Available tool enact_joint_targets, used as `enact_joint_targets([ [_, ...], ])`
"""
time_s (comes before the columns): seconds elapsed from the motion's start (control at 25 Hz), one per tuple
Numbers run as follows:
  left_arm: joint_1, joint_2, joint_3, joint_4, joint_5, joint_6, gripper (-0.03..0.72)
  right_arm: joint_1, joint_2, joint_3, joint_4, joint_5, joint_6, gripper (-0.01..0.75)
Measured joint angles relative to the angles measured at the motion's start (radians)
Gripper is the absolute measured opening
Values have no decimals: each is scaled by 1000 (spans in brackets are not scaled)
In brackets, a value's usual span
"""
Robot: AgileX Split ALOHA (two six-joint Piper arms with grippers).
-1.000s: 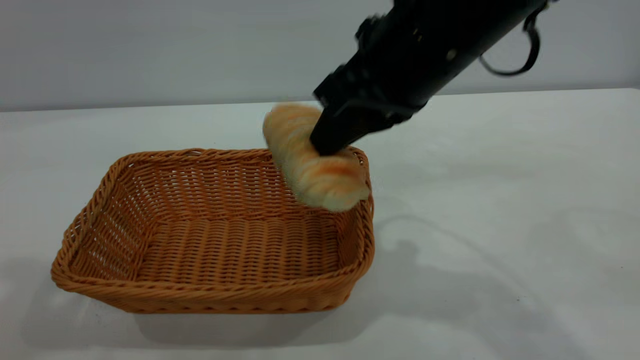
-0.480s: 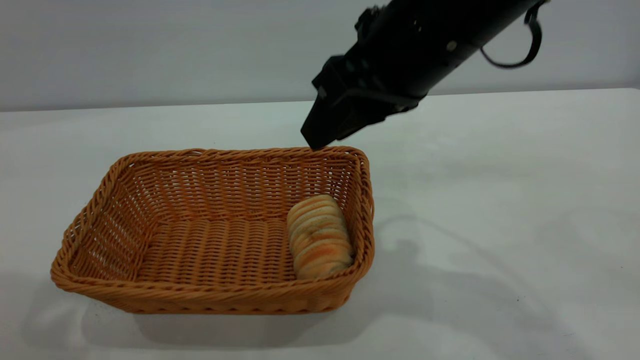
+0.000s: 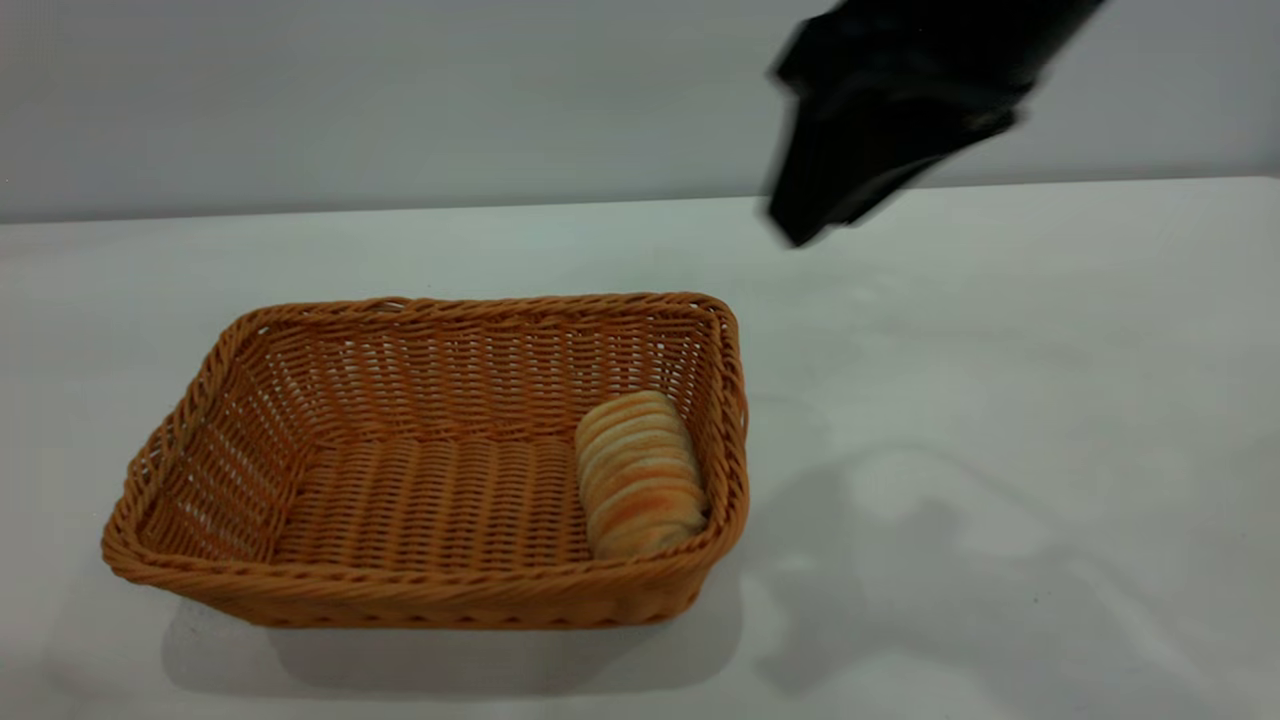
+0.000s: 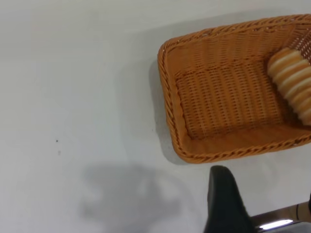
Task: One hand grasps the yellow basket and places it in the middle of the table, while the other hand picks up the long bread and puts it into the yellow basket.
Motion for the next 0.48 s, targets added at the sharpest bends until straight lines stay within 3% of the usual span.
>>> enact_joint_targets([
  [0.2,0,-52,0,2,20,1,465,-44,-86,0,-277,165,232,355],
  [0.48,0,-109,0,4,27,0,465,-49,-245,0,-591,386,387,355],
])
